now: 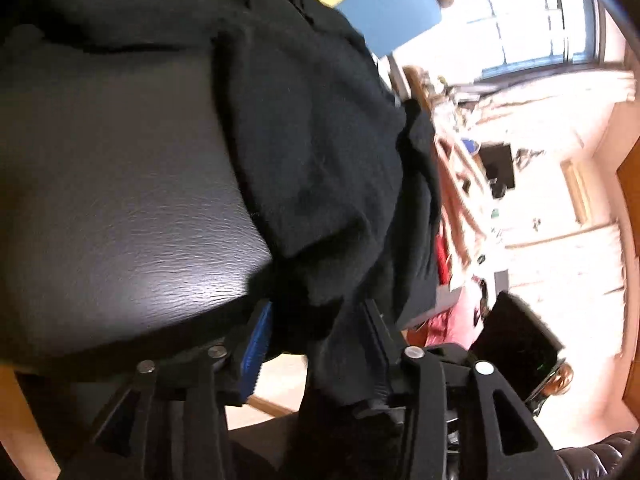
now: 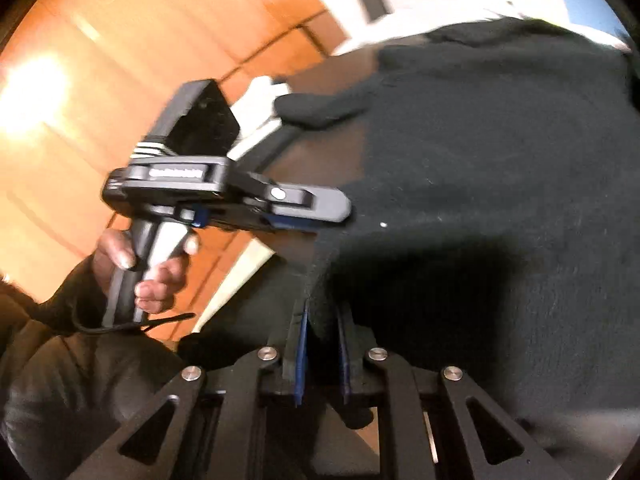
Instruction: Fold clothes
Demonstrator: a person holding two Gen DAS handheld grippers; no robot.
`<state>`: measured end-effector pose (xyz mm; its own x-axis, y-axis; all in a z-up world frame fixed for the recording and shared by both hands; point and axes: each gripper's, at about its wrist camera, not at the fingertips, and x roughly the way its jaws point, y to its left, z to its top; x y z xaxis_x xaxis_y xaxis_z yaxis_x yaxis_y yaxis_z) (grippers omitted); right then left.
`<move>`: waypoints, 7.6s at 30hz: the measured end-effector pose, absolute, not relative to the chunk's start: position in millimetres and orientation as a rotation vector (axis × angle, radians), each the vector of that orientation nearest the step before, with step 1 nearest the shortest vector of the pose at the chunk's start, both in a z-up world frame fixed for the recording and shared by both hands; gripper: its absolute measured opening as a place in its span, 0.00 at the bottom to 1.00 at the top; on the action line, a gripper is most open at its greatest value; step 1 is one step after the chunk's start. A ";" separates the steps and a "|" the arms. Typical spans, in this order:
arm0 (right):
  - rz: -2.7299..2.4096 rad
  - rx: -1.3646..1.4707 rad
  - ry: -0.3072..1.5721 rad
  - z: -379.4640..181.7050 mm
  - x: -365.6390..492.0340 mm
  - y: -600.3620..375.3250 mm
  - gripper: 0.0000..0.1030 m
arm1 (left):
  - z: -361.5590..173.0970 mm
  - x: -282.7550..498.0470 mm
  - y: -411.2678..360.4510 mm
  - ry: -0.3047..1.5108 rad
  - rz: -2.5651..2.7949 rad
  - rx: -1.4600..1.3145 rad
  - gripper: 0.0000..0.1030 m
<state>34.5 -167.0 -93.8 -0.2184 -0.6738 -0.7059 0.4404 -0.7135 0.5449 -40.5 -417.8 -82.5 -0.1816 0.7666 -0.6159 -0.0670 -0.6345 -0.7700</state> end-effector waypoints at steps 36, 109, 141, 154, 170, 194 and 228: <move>-2.338 1.688 -0.836 -109.2 79.3 0.6 0.95 | -55.1 -124.2 -404.1 -0.041 2.603 -1.556 0.41; -2.701 0.673 1.125 -7.9 -144.9 -116.7 0.81 | -58.9 -215.0 -368.0 -0.071 2.605 -1.257 0.41; -2.775 1.097 -0.096 4.9 -397.5 -14.5 0.54 | -52.5 -222.1 -378.0 -0.105 2.578 -1.252 0.42; -2.606 1.290 -0.135 -53.4 -279.6 11.1 0.57 | -66.3 -312.1 -346.3 -0.005 2.561 -1.250 0.43; -2.744 1.274 -0.047 -49.6 -238.8 -25.3 0.80 | 0.2 -237.3 -458.3 -0.256 2.670 -1.126 0.42; -2.473 1.228 0.181 -57.7 -115.6 -200.2 0.91 | -55.4 -19.2 -600.6 -0.212 2.765 -1.494 0.55; -2.454 1.193 0.182 -59.7 -111.7 -202.2 1.00 | 50.8 -97.8 -699.3 0.026 3.102 -1.580 0.16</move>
<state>-111.7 -202.2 -59.7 -0.5532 -0.2993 -0.7774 0.4106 -0.9099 0.0582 -97.8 -699.3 50.8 -0.5428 -0.3035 -0.7831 0.2906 -0.9427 0.1640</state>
